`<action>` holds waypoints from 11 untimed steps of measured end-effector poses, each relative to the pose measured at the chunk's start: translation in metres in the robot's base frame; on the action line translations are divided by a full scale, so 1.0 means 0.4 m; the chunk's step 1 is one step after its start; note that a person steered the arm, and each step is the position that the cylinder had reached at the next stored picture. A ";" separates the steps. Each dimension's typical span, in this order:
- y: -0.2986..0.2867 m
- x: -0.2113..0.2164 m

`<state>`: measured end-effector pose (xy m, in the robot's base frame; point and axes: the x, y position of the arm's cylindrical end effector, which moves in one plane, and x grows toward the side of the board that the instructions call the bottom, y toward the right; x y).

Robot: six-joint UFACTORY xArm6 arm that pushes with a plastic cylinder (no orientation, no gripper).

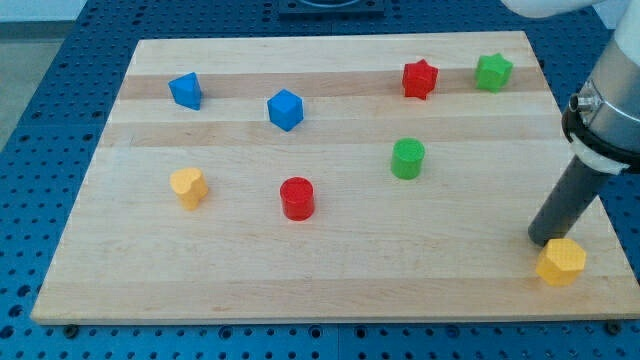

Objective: Move green circle towards yellow hexagon

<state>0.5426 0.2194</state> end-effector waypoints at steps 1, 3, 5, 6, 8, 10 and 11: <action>0.000 -0.130; -0.099 -0.387; -0.428 -0.387; -0.467 -0.299; -0.280 -0.120; -0.436 -0.246; -0.411 -0.326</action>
